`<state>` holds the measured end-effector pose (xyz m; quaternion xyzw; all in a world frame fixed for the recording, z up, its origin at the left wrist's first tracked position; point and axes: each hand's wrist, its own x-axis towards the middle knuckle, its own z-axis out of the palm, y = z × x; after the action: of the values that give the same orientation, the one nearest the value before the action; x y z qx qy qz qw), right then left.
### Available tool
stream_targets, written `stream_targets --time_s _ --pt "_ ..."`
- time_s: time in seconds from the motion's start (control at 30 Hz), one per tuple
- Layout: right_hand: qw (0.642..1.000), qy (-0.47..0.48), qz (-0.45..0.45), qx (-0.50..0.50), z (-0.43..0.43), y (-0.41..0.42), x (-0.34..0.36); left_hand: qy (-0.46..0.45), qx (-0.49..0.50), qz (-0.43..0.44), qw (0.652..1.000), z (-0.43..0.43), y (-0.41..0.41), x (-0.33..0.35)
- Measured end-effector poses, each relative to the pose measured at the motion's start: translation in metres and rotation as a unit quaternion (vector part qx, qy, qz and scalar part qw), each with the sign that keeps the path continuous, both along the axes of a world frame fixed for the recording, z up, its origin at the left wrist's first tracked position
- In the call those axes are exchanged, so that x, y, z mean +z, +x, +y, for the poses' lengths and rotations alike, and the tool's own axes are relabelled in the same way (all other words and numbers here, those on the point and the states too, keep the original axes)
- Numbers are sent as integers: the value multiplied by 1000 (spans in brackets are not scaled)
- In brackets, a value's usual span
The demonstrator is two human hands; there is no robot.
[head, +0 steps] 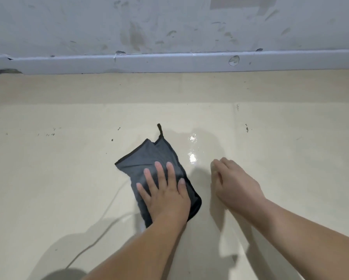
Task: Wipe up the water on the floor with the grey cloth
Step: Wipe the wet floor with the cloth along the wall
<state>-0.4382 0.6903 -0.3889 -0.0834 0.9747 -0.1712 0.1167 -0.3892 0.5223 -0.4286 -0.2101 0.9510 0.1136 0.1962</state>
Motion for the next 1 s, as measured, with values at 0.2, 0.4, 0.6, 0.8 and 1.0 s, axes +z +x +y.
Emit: stream_targets --time_s 0.2,0.4,0.6,0.8,1.0 --pt "998 -30 14 -46 47 7 3 145 -335 -19 931 67 -24 19" --pt "1000 -19 -19 12 5 18 -15 103 -367 137 914 12 -68 48" --pt "982 127 -137 -1 -44 6 -37 48 -290 56 954 -23 -65 77" --pt "969 116 -195 103 -27 -32 -28 34 -233 -77 969 -10 -74 128" --pt "952 115 -245 144 3 -55 -14 13 -232 -129 964 4 -89 172"
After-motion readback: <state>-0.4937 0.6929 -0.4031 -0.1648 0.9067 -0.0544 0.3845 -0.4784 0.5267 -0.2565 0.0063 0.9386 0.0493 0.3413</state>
